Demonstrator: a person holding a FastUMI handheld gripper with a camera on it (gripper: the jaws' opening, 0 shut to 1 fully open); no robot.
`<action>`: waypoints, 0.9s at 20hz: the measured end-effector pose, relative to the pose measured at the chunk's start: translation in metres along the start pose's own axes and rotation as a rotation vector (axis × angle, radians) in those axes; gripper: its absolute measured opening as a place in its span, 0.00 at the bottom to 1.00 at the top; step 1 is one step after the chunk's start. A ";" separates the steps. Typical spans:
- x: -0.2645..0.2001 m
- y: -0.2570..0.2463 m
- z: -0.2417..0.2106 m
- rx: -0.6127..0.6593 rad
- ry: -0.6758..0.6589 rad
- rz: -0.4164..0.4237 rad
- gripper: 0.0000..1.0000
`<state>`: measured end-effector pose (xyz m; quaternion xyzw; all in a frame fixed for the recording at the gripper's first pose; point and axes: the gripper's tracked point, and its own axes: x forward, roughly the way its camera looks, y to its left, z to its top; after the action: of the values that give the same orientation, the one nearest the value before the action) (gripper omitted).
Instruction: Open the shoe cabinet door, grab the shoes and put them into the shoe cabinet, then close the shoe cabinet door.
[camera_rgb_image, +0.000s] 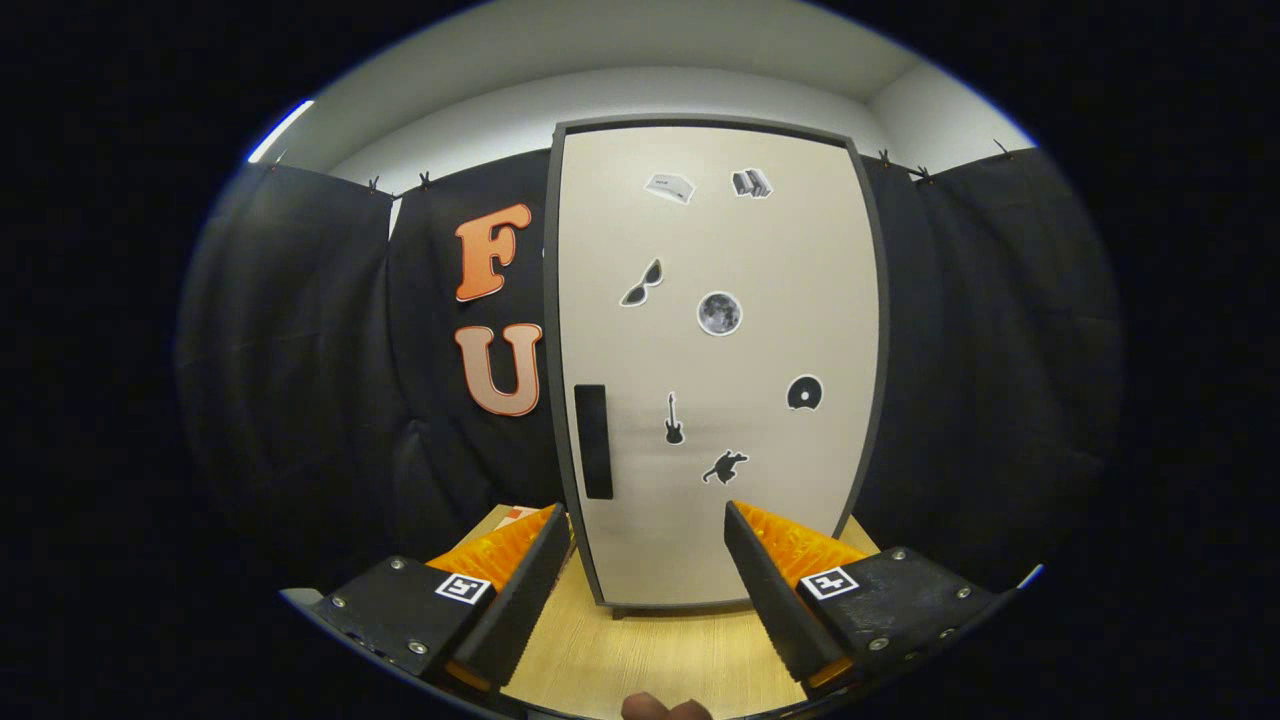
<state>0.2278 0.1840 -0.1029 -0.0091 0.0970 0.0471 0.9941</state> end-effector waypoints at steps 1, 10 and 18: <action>-0.013 -0.009 0.007 0.004 -0.018 -0.012 0.97; -0.109 -0.094 0.037 0.064 -0.108 -0.007 0.96; -0.146 -0.115 0.043 -0.003 -0.137 0.019 0.96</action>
<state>0.1045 0.0577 -0.0317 -0.0064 0.0285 0.0574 0.9979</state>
